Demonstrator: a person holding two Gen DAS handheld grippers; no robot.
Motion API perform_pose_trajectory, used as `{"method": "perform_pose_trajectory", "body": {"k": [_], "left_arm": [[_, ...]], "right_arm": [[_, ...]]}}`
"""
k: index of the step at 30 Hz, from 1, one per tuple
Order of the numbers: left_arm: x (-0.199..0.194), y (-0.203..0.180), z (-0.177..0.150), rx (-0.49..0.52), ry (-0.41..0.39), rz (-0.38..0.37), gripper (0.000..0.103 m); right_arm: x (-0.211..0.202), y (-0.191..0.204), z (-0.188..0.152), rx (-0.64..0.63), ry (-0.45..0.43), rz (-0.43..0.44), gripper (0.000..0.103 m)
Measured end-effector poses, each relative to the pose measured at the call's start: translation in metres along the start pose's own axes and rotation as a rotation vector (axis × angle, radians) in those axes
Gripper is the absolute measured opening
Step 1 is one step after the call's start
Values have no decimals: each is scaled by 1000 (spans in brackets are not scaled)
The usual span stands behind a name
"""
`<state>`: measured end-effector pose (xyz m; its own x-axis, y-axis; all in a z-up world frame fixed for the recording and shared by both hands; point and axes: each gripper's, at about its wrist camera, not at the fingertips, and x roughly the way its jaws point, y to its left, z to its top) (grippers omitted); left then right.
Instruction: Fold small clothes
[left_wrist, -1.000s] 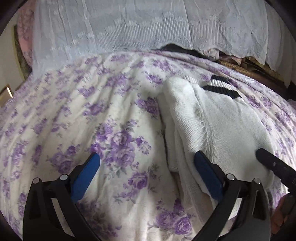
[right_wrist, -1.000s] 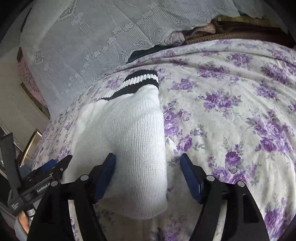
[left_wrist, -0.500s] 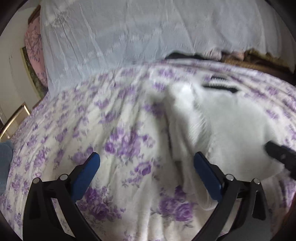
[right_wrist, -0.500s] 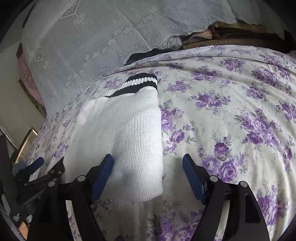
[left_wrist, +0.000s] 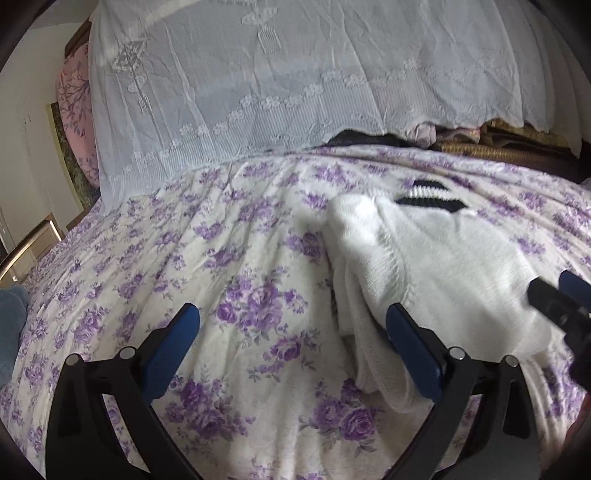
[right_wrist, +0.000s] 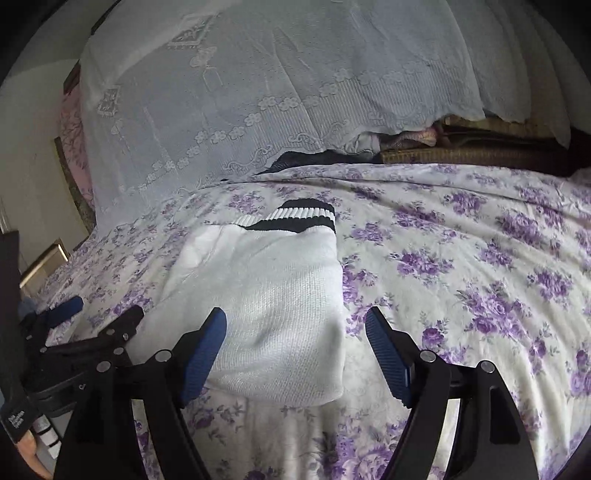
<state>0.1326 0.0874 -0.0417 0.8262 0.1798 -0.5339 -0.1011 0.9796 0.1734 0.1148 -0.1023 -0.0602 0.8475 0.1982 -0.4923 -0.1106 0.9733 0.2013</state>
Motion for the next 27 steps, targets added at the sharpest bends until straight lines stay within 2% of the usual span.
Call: {"method": "perform_pose_trajectory", "body": {"k": [3, 6, 9, 10, 13, 18, 23, 25, 27], "left_arm": [[-4, -3, 0, 12, -17, -10, 98], [4, -7, 0, 26, 10, -9, 99], [23, -8, -3, 37, 93, 17, 99], [26, -6, -3, 26, 105, 14, 99], [24, -2, -3, 9, 104, 0, 99], [9, -3, -2, 17, 36, -10, 98], [-9, 1, 3, -9, -40, -44, 98], [-10, -2, 4, -3, -46, -56, 98], [2, -10, 1, 38, 4, -34, 99]], "right_arm": [[2, 1, 0, -5, 9, -4, 78], [7, 2, -1, -5, 36, -16, 78], [30, 3, -4, -15, 160, -24, 84], [32, 1, -5, -4, 175, -17, 85], [29, -5, -6, 29, 162, 3, 86], [15, -3, -4, 22, 94, 14, 86], [-2, -7, 2, 43, -16, 23, 86], [0, -7, 2, 41, -6, 16, 86], [14, -8, 1, 46, 62, -5, 87]]}}
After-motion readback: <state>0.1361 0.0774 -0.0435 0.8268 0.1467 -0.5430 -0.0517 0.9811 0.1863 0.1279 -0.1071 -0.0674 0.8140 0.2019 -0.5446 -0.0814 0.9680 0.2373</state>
